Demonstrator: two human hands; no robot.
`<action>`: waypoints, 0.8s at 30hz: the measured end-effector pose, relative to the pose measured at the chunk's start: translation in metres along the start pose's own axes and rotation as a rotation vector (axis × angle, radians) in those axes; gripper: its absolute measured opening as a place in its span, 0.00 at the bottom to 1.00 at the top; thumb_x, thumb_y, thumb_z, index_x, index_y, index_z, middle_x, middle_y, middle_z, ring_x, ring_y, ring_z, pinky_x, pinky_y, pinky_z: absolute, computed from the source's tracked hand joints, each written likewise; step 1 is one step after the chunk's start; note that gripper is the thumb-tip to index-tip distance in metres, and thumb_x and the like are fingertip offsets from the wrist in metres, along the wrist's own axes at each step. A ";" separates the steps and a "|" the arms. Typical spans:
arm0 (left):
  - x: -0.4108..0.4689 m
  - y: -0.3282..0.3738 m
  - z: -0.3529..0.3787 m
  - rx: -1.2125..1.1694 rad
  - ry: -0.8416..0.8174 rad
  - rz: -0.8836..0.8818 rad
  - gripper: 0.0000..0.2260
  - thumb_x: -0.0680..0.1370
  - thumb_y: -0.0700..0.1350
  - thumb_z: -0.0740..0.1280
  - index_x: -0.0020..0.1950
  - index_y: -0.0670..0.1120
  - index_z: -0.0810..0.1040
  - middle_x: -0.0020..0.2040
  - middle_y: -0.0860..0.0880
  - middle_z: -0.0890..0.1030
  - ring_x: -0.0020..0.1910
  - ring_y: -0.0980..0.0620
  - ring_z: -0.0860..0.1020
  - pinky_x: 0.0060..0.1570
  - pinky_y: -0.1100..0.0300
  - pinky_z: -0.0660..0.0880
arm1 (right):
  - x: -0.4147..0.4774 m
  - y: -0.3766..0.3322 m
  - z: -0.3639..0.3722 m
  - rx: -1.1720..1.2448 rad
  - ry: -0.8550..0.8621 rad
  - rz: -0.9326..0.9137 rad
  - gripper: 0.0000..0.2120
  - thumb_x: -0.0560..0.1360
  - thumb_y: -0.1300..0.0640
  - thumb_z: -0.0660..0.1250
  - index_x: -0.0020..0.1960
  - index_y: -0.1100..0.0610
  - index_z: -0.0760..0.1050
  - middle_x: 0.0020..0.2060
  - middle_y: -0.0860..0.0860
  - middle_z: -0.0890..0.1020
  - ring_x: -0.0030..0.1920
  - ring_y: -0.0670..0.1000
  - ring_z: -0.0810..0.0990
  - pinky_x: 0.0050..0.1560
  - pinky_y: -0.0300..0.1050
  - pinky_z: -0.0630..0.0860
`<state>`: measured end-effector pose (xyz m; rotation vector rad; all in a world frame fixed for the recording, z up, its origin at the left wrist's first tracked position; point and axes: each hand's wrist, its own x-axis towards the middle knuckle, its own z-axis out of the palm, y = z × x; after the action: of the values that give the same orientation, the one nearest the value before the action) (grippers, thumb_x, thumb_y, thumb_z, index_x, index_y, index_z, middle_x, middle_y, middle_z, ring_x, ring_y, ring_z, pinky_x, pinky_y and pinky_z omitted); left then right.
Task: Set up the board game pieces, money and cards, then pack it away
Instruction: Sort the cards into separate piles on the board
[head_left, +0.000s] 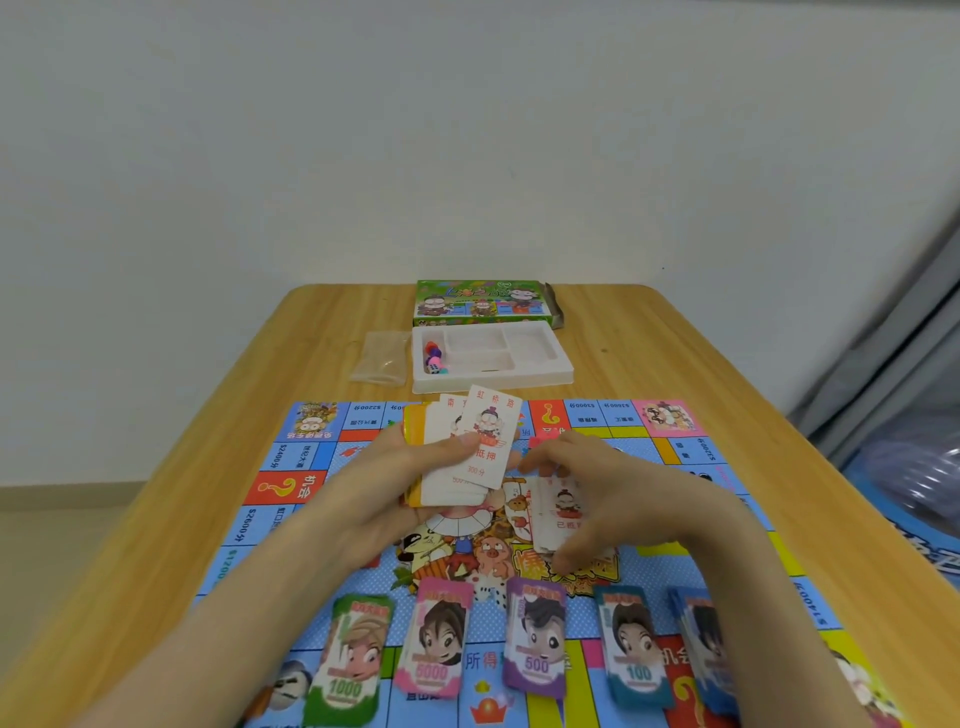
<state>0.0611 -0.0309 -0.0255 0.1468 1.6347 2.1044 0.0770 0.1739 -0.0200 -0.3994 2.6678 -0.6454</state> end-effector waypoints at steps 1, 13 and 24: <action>0.000 0.000 0.001 0.003 -0.005 0.003 0.18 0.67 0.43 0.69 0.57 0.45 0.75 0.49 0.41 0.85 0.48 0.40 0.83 0.47 0.51 0.77 | 0.000 0.000 -0.001 0.042 0.023 -0.004 0.34 0.67 0.53 0.77 0.67 0.44 0.63 0.57 0.41 0.66 0.60 0.44 0.65 0.59 0.38 0.69; -0.003 -0.002 0.005 -0.045 0.002 -0.002 0.15 0.67 0.41 0.70 0.53 0.46 0.79 0.48 0.43 0.85 0.44 0.46 0.84 0.42 0.54 0.81 | 0.012 -0.025 0.007 0.559 0.468 -0.267 0.09 0.74 0.58 0.69 0.54 0.54 0.76 0.46 0.52 0.83 0.46 0.53 0.82 0.47 0.58 0.79; -0.004 0.000 0.006 -0.265 -0.143 -0.047 0.21 0.70 0.32 0.66 0.63 0.41 0.74 0.57 0.39 0.81 0.55 0.38 0.80 0.52 0.44 0.78 | 0.014 -0.023 0.005 0.534 0.662 -0.194 0.13 0.72 0.61 0.71 0.47 0.45 0.72 0.41 0.44 0.81 0.40 0.42 0.80 0.37 0.35 0.77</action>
<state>0.0666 -0.0270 -0.0235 0.1659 1.2536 2.1970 0.0712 0.1471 -0.0167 -0.3292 2.8776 -1.7554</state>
